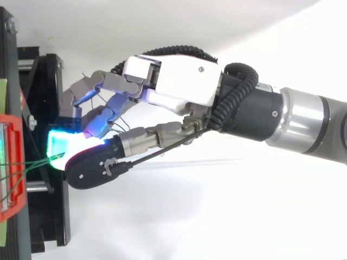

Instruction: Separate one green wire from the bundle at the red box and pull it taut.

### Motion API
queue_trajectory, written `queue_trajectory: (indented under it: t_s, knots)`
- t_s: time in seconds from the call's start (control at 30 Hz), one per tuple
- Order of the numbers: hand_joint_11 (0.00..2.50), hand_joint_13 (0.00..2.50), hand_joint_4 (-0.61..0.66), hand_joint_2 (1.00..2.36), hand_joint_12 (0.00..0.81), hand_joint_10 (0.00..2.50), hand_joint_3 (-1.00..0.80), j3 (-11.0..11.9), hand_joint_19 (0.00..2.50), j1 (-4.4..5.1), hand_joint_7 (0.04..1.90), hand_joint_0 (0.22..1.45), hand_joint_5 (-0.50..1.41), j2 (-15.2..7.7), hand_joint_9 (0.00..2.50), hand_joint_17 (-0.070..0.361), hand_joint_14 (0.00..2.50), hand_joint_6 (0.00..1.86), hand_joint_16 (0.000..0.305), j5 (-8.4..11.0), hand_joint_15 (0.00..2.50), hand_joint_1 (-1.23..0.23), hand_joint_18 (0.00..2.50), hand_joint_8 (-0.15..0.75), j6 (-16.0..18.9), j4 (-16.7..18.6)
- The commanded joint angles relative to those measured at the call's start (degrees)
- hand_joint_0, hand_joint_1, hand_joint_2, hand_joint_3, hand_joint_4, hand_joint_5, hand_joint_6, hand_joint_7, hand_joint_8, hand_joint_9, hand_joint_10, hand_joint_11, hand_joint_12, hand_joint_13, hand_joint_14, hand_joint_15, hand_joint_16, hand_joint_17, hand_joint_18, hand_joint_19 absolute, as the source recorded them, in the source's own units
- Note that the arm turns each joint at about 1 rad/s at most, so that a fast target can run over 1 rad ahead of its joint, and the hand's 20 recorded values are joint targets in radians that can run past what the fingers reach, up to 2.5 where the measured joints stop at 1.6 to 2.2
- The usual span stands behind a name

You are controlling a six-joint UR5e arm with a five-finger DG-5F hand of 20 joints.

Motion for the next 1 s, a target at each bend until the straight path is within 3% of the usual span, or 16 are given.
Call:
queue_trajectory:
  t_s: [0.0, 0.3, 0.47, 0.57, 0.7, 0.83, 0.97]
  knots:
    - [0.67, 0.75, 0.15, 1.01, 0.347, 0.02, -0.35, 0.2, 0.57, 0.02, 0.91, 0.57, -0.15, 0.0, 0.99, 0.104, 0.02, 0.87, 0.046, 0.01, 0.42, -0.63, 0.68, 0.279, -0.1, 0.0]
    - [0.67, 0.75, 0.12, 1.02, 0.345, 0.02, -0.24, 1.8, 0.57, 0.02, 0.95, 0.61, -0.15, 0.0, 0.97, 0.103, 0.02, 0.90, 0.046, 0.01, 0.42, -0.76, 0.68, 0.276, -1.2, -1.2]
    - [0.66, 0.74, 0.12, 1.01, 0.340, 0.02, -0.34, 2.6, 0.56, -0.07, 0.90, 0.63, -0.15, 0.0, 0.96, 0.102, 0.02, 0.91, 0.045, 0.01, 0.41, -0.82, 0.68, 0.267, -1.3, -2.8]
    - [0.66, 0.74, 0.13, 1.00, 0.337, 0.02, -0.44, 3.4, 0.57, 0.02, 0.89, 0.62, -0.15, 0.0, 0.96, 0.101, 0.02, 0.91, 0.045, 0.01, 0.41, -0.84, 0.68, 0.265, -1.2, -5.7]
    - [0.66, 0.75, 0.15, 1.00, 0.345, 0.02, -0.50, 4.2, 0.57, -0.07, 0.88, 0.54, -0.15, 0.0, 0.98, 0.105, 0.02, 0.90, 0.047, -0.08, 0.42, -0.71, 0.70, 0.269, -0.9, -8.5]
    - [0.66, 0.75, 0.15, 1.00, 0.346, 0.02, -0.47, 5.3, 0.57, -0.07, 0.90, 0.55, -0.15, 0.0, 0.99, 0.104, 0.02, 0.90, 0.046, -0.08, 0.42, -0.62, 0.69, 0.272, -1.0, -10.8]
    - [0.66, 0.75, 0.14, 1.01, 0.342, 0.02, -0.34, 5.6, 0.58, -0.07, 0.93, 0.58, -0.14, 0.0, 0.99, 0.102, 0.02, 0.89, 0.045, 0.01, 0.43, -0.66, 0.68, 0.272, -0.7, -12.0]
